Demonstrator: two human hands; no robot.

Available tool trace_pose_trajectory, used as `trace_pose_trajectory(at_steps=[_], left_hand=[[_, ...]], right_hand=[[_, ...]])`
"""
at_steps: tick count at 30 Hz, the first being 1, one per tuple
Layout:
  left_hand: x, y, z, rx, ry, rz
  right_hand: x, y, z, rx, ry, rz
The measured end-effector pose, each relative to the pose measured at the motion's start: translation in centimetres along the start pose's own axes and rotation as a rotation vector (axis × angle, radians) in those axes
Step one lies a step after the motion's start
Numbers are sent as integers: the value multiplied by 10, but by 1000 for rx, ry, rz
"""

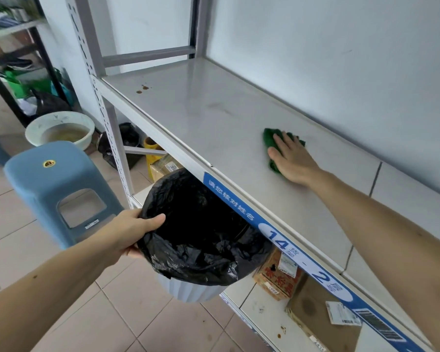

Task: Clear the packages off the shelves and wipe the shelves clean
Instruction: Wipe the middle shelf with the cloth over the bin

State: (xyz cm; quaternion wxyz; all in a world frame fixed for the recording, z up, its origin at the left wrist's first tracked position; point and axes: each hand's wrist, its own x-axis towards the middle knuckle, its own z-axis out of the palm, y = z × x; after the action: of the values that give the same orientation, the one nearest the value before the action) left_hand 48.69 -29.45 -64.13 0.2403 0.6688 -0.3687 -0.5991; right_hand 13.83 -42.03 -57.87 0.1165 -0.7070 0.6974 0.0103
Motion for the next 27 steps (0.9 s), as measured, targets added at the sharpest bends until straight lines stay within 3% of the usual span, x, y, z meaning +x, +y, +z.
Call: trace_pose_trajectory(at_steps=[3,8,13,18,22,24,27], left_hand=[[12,3,-17,14,-29,-10],[38,17,-48,62,-70,-1],[61,34,-80,91,-86,12],[81,44,-103,80,-77,9],[99,45,-117,39,-63,-14],[107,47,-123,17,-50,-23],[116,53,-131,11,-28,-26]], right_hand=[[36,-64,8,-4,43,54],[40,-165,29,0,-17,-275],[25,-120,19,15,-69,-439],[57,-36,-2,8,24,71],[115,-15,-15,6,85,420],[151,-31,-18,21,100,466],[196,-79,-19,6,89,337]])
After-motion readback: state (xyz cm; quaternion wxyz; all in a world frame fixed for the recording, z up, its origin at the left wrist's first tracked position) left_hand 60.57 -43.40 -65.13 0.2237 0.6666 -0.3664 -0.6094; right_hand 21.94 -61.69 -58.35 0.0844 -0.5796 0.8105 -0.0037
